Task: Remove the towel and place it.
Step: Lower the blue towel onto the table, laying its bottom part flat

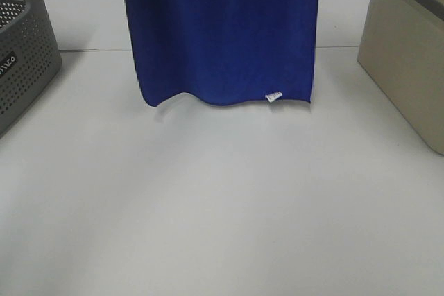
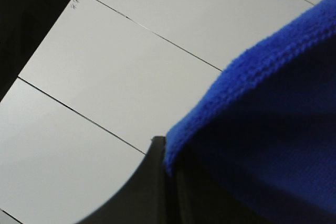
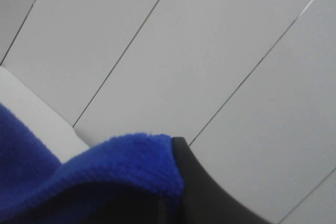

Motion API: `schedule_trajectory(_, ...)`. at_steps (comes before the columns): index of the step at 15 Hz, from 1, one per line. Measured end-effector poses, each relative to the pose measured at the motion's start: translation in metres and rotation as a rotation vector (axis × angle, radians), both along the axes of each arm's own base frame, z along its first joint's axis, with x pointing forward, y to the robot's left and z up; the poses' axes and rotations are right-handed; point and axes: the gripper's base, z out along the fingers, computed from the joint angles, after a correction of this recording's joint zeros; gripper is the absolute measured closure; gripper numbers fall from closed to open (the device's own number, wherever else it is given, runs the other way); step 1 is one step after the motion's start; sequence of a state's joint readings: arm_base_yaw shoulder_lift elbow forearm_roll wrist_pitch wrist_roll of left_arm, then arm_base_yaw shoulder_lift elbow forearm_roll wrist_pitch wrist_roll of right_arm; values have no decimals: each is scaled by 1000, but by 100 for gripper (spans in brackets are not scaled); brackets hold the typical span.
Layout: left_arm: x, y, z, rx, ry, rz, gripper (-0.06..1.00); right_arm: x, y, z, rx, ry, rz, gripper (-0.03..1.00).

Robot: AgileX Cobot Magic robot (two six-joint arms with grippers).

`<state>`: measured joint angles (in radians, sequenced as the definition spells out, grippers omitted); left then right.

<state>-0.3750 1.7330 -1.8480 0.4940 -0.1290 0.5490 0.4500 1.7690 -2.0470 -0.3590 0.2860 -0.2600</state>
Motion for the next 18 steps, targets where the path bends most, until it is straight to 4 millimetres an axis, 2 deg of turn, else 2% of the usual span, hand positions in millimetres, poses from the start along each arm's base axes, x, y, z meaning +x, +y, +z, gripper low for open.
schedule_trajectory(2, 22, 11, -13, -15, -76, -15, 94, 20, 12, -14, 5, -79, 40, 95)
schedule_trajectory(3, 49, 25, -28, -61, -131, -18, 94, 44, 17, -32, 18, -154, 69, 95)
schedule_trajectory(6, 92, 39, -40, -101, -176, 21, 94, 78, 19, -60, 22, -186, 72, 95)
schedule_trajectory(10, 118, 36, -36, -123, -233, 46, 94, 96, 20, -61, 38, -229, 64, 95)
schedule_trajectory(14, 126, 36, -45, -118, -203, 59, 94, 98, 15, -62, 38, -215, 49, 95)
schedule_trajectory(16, 132, 39, -54, -181, -55, 81, 94, 102, 11, -76, 69, -48, 2, 95)
schedule_trajectory(18, 134, 39, -66, -300, 209, 139, 94, 98, 6, -88, 136, 188, -48, 95)
